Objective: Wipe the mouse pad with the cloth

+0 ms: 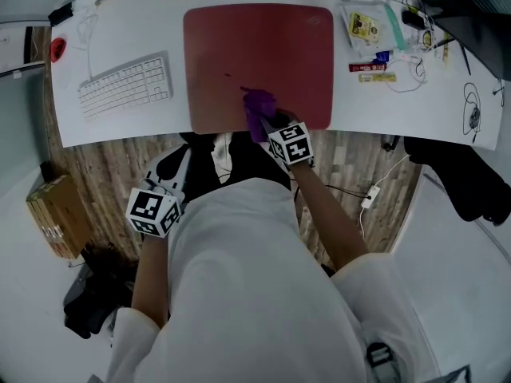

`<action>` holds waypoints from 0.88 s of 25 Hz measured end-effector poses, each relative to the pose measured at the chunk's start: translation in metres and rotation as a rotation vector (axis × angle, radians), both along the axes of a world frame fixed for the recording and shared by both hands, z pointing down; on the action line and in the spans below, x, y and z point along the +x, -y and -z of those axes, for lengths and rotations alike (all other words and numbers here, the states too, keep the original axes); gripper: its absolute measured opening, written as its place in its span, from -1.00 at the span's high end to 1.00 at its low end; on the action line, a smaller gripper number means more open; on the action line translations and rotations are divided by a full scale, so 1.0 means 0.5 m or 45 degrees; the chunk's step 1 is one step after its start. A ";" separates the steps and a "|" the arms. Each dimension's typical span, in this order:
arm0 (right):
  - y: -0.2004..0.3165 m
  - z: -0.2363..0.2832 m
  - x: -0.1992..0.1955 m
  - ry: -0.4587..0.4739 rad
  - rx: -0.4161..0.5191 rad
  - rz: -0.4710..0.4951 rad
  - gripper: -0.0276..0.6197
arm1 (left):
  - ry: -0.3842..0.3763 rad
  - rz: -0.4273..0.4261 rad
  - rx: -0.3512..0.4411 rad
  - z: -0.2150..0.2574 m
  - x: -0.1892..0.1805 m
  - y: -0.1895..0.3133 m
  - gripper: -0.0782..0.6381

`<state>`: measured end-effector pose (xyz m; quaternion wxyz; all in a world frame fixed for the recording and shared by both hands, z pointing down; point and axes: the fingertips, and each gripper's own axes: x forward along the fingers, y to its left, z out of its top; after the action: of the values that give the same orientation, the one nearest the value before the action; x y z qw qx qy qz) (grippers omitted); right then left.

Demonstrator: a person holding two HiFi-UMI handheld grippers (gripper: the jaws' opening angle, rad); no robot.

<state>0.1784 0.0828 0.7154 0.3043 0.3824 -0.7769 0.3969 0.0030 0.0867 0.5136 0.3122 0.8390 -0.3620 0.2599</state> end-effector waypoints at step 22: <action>-0.060 -0.001 0.308 -0.217 0.010 -0.153 0.65 | -0.027 -0.150 0.005 -0.010 0.121 0.018 0.72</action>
<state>0.3325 0.1126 0.7160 0.3434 0.4620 -0.7254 0.3774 0.0637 0.0776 0.5185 0.2986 0.8622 -0.3091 0.2682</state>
